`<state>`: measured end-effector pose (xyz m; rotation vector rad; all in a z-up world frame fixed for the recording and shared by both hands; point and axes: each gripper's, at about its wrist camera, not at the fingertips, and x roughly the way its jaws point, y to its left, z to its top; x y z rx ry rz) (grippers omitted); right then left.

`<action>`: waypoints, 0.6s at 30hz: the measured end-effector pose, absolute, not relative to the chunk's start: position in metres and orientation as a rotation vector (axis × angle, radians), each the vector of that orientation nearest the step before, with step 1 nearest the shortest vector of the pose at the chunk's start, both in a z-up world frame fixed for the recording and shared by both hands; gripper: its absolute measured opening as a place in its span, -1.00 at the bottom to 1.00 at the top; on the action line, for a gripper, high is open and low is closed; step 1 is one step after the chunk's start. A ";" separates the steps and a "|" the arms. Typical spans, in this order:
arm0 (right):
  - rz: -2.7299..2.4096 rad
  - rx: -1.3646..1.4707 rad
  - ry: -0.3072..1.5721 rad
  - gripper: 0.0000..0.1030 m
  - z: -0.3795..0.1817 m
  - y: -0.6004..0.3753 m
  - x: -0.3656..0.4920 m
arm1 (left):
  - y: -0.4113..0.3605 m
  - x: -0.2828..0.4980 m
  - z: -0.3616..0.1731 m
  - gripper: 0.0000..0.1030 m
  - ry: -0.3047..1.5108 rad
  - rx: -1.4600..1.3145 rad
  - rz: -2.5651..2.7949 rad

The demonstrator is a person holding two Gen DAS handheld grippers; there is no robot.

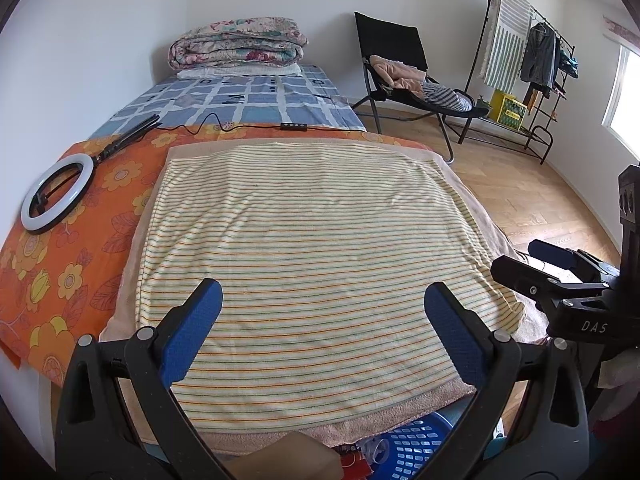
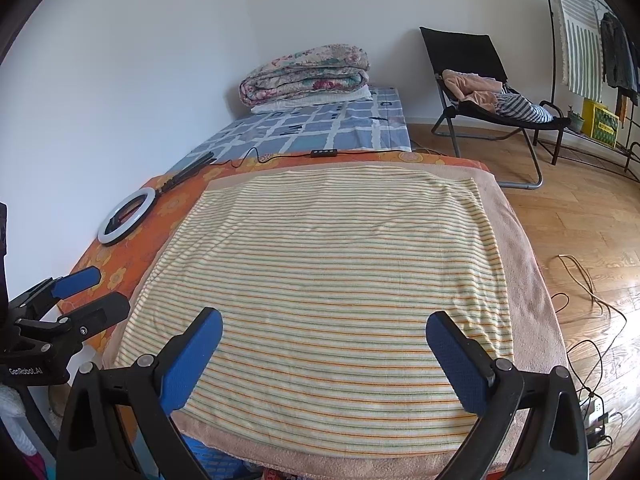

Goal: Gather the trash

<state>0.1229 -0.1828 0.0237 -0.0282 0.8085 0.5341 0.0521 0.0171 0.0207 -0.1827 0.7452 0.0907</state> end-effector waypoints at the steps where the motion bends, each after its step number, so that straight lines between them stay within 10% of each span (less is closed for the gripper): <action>1: 0.533 -0.026 0.813 0.99 0.023 -0.183 0.124 | 0.017 0.053 0.019 0.99 0.749 -0.184 0.089; 18: 0.529 -0.024 0.826 0.99 0.020 -0.182 0.122 | 0.016 0.053 0.017 0.99 0.755 -0.182 0.090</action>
